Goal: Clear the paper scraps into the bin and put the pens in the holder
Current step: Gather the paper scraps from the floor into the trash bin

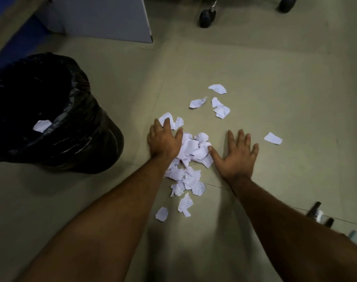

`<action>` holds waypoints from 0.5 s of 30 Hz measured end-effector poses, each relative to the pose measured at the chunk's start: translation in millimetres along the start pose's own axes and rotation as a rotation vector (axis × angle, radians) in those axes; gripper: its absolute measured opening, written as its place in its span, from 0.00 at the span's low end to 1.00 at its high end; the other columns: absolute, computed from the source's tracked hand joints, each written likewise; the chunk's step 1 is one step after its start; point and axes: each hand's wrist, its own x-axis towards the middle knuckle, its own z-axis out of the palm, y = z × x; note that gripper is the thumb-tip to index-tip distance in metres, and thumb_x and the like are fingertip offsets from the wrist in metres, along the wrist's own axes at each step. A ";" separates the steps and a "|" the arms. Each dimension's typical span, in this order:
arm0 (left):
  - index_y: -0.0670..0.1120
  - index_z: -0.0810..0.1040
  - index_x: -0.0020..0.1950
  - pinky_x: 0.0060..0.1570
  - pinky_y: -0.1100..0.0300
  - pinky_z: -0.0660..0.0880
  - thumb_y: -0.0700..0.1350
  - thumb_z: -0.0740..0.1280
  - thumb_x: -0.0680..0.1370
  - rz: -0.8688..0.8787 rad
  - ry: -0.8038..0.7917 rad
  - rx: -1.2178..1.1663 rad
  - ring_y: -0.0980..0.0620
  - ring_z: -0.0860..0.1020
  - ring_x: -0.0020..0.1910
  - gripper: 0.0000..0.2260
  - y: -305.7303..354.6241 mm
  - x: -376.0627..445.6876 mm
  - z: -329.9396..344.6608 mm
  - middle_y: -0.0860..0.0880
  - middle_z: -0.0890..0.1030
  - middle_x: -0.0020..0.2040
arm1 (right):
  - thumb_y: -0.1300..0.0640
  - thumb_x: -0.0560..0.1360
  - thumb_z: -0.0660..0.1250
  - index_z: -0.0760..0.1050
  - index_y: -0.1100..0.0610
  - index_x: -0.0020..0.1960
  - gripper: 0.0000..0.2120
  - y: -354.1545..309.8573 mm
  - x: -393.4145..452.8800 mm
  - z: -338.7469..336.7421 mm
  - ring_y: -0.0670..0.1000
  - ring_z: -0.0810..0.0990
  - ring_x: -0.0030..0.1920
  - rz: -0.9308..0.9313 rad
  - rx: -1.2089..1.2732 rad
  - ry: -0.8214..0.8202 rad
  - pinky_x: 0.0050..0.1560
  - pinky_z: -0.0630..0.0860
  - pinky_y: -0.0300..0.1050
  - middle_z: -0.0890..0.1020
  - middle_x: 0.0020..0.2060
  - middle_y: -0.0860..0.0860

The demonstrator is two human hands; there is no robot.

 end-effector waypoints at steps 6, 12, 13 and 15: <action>0.44 0.79 0.62 0.63 0.48 0.72 0.55 0.54 0.77 0.341 0.027 -0.082 0.37 0.76 0.61 0.24 40.4 -18.5 33.1 0.39 0.79 0.61 | 0.31 0.75 0.52 0.66 0.52 0.75 0.36 -1.6 2.4 1.3 0.60 0.58 0.78 0.032 -0.016 0.005 0.76 0.50 0.63 0.64 0.77 0.57; 0.42 0.78 0.61 0.52 0.49 0.77 0.46 0.58 0.76 0.399 0.139 -0.104 0.39 0.79 0.52 0.18 73.4 22.2 25.7 0.42 0.81 0.55 | 0.33 0.76 0.53 0.65 0.51 0.76 0.35 -4.9 2.9 -0.1 0.61 0.58 0.78 0.040 -0.058 -0.019 0.75 0.50 0.63 0.63 0.77 0.57; 0.42 0.78 0.61 0.51 0.49 0.77 0.45 0.60 0.75 0.409 0.137 -0.073 0.39 0.79 0.52 0.18 82.0 35.9 28.1 0.41 0.81 0.56 | 0.33 0.76 0.54 0.65 0.51 0.76 0.34 -4.0 3.4 -0.2 0.61 0.58 0.78 0.040 -0.065 -0.020 0.75 0.51 0.63 0.63 0.77 0.57; 0.42 0.76 0.65 0.56 0.49 0.74 0.45 0.61 0.75 0.423 0.065 -0.004 0.39 0.77 0.59 0.19 101.2 58.9 28.6 0.40 0.78 0.62 | 0.34 0.76 0.56 0.65 0.51 0.76 0.34 -4.0 2.2 0.0 0.60 0.58 0.78 0.039 -0.072 -0.013 0.75 0.51 0.63 0.63 0.77 0.57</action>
